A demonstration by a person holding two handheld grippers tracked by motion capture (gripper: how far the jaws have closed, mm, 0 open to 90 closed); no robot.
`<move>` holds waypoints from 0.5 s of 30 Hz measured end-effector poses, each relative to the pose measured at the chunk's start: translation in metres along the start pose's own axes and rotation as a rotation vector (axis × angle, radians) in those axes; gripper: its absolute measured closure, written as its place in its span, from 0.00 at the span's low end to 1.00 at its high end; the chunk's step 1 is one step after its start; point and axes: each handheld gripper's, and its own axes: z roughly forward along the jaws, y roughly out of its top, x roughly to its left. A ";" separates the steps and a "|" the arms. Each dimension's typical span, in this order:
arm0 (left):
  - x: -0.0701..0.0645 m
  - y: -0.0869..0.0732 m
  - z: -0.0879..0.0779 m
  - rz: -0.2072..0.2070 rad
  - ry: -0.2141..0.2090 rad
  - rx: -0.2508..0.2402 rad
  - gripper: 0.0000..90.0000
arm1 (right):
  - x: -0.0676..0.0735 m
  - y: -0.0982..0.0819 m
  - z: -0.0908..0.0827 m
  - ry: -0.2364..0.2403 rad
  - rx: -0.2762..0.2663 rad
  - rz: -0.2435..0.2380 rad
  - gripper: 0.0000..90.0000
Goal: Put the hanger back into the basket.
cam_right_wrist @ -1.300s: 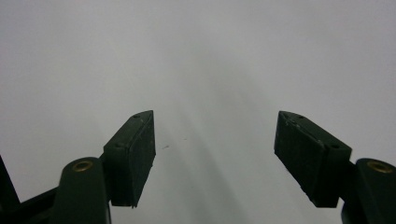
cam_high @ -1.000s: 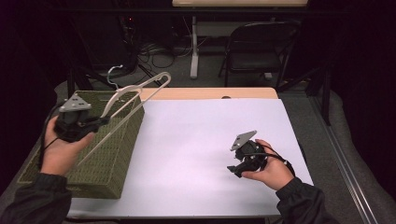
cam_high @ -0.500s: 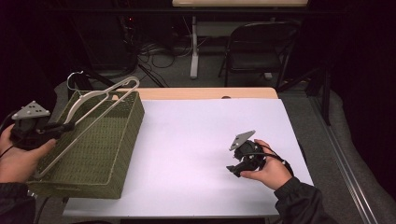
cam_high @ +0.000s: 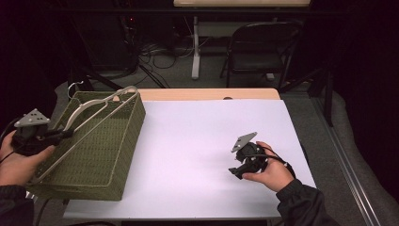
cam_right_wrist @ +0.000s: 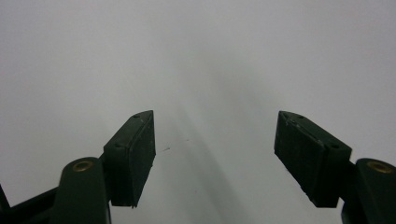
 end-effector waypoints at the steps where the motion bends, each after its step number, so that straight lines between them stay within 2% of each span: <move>1: 0.002 -0.001 0.000 0.000 -0.006 -0.001 0.97 | 0.000 0.000 0.000 -0.001 0.001 0.001 0.32; 9: 0.013 -0.003 0.001 -0.025 -0.034 -0.010 0.97 | 0.000 -0.001 0.001 0.003 0.000 0.003 0.32; 12: 0.013 -0.004 0.000 -0.006 -0.056 -0.018 0.97 | 0.001 -0.001 0.001 0.001 -0.002 0.007 0.32; 15: 0.010 -0.001 -0.002 0.016 -0.053 -0.013 0.97 | 0.000 -0.002 0.001 0.001 0.003 0.004 0.32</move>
